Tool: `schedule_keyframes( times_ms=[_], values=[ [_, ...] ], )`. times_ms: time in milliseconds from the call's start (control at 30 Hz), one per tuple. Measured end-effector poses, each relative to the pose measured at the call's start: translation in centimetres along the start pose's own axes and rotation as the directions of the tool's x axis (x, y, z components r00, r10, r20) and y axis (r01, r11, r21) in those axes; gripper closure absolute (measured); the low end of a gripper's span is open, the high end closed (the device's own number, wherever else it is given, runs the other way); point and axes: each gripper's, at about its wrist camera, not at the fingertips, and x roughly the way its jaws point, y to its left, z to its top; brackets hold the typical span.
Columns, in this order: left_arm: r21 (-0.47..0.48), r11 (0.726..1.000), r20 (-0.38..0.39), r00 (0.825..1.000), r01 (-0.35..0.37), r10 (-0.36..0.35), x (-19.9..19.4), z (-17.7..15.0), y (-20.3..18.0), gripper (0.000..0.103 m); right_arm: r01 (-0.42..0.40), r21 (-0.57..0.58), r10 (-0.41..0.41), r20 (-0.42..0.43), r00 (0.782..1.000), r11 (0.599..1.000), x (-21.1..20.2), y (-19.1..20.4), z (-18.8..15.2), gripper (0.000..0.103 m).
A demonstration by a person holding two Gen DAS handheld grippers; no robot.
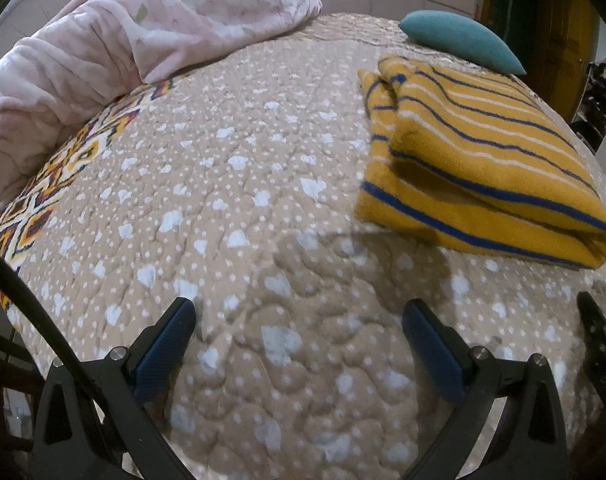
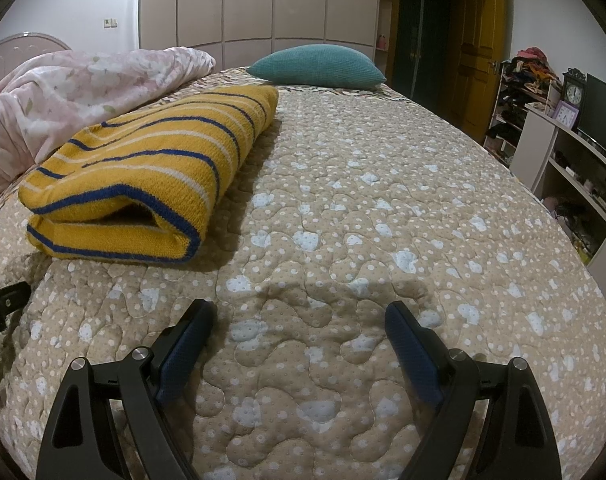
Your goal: Fold small clothes
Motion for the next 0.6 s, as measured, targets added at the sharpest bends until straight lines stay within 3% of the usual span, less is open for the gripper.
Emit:
schedule_keyframes(
  times_ms=[200,600],
  values=[
    [0.021,0.999,-0.027,0.999,0.03,-0.029,-1.4,-1.2,-1.5,0.0,0.015,-0.004,-0.015,-0.006,1.0,1.0,0.0,0.0,0.0,0.011],
    [0.038,0.999,-0.019,1.0,0.001,0.0,-1.5,-1.9,-2.3,0.0,0.025,-0.01,-0.025,-0.02,0.999,1.0,0.5,-0.4,0.3,0.009]
  ],
)
